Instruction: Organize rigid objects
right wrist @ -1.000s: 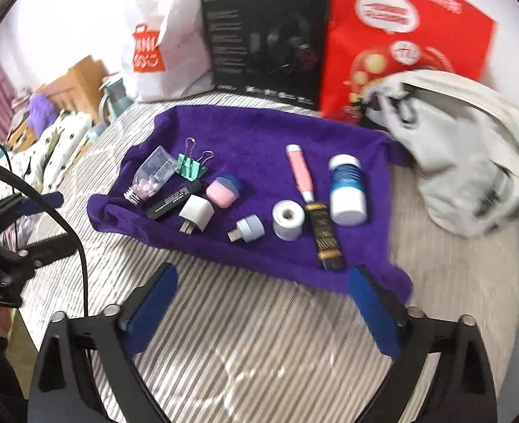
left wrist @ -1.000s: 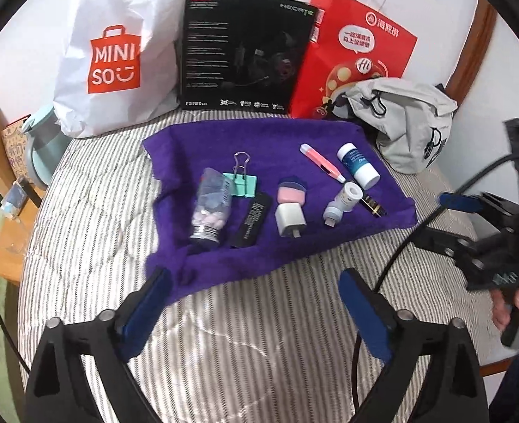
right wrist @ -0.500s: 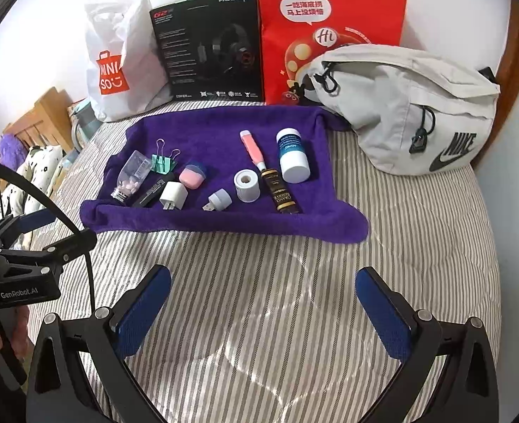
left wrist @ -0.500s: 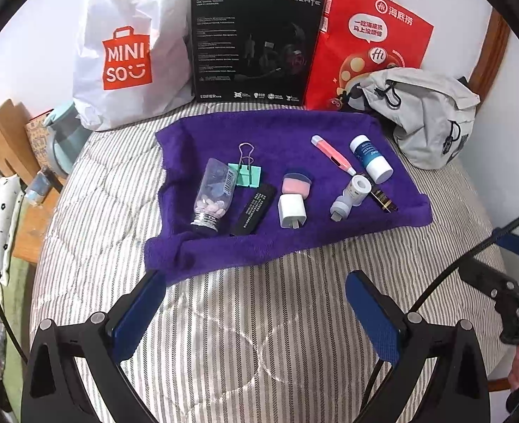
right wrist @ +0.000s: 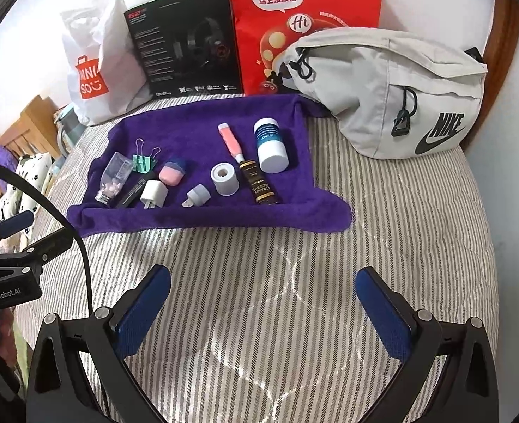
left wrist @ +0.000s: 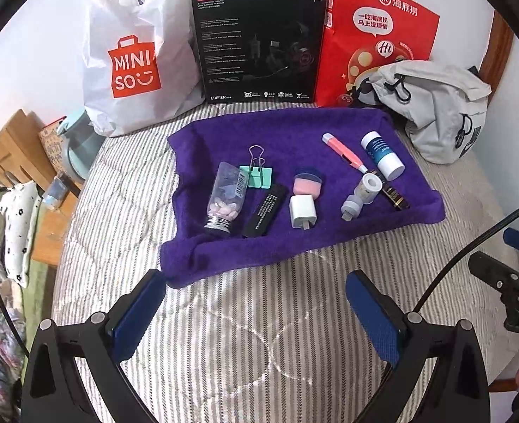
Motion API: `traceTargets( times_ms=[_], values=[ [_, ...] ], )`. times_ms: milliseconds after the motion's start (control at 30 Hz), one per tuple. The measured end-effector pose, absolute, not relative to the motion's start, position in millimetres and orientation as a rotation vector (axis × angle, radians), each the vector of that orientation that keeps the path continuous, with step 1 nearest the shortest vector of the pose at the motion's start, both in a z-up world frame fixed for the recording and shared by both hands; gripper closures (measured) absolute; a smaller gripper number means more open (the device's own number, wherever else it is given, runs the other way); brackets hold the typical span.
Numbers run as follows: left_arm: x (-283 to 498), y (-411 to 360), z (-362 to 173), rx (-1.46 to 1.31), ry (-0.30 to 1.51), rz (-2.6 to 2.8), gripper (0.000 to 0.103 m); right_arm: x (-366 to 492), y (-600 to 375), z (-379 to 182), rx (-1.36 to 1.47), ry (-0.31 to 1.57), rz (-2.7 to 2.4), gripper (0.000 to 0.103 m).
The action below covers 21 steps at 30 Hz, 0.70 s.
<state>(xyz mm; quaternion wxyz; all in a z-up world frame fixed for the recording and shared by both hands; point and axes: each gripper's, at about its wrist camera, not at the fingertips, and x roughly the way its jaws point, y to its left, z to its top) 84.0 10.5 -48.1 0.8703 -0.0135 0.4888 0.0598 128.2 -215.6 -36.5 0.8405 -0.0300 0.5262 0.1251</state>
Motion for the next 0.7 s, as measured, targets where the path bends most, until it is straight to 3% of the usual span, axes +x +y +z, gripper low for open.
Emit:
traceTargets(
  times_ms=[700],
  values=[
    [82.6,12.4,-44.3,-0.056,1.015,0.084,0.000,126.9,-206.8,-36.6,-0.077,1.122,0.257,0.000]
  ],
)
